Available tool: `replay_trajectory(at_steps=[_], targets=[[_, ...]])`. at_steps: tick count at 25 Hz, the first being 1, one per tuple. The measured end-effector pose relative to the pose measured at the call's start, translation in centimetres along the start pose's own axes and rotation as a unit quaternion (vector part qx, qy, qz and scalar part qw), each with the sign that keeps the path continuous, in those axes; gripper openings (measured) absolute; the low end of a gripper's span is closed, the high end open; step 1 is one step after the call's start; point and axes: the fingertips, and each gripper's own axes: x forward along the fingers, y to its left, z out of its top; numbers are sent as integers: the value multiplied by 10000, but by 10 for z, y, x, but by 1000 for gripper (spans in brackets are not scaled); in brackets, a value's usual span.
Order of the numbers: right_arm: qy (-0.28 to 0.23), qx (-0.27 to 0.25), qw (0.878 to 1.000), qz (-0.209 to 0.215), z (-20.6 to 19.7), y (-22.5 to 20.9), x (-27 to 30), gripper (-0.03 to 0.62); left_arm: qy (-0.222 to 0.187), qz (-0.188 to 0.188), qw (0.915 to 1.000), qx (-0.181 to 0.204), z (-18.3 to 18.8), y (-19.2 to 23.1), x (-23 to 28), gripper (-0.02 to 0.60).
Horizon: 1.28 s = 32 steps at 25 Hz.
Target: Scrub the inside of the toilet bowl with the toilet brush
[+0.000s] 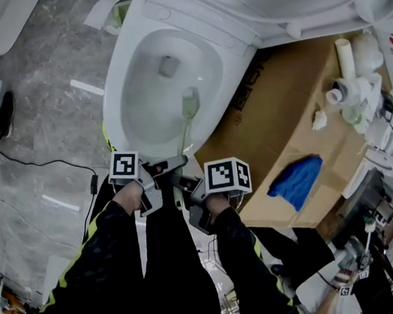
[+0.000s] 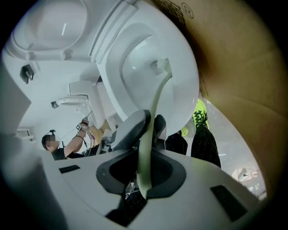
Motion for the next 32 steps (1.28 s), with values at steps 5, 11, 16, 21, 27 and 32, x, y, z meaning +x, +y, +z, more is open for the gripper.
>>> replay_trajectory(at_steps=[5, 11, 16, 21, 27, 32], targets=[[184, 177, 9996, 116, -19, 1, 12, 58, -54, 265, 9996, -53, -7, 9, -20, 86], [369, 401, 9978, 368, -40, 5, 25, 58, -71, 619, 9980, -78, -17, 15, -42, 86], [468, 541, 9960, 534, -51, 10, 32, 58, -105, 884, 9960, -65, -20, 17, -57, 87], [602, 656, 9930, 771, -64, 16, 42, 58, -136, 1129, 9935, -17, -24, 18, -73, 87], [643, 800, 9879, 1163, -72, 27, 59, 57, -92, 1582, 9872, 201, -19, 20, -95, 87], [676, 877, 9826, 1493, -76, 36, 67, 57, -95, 1851, 9819, 387, -16, 17, -106, 87]])
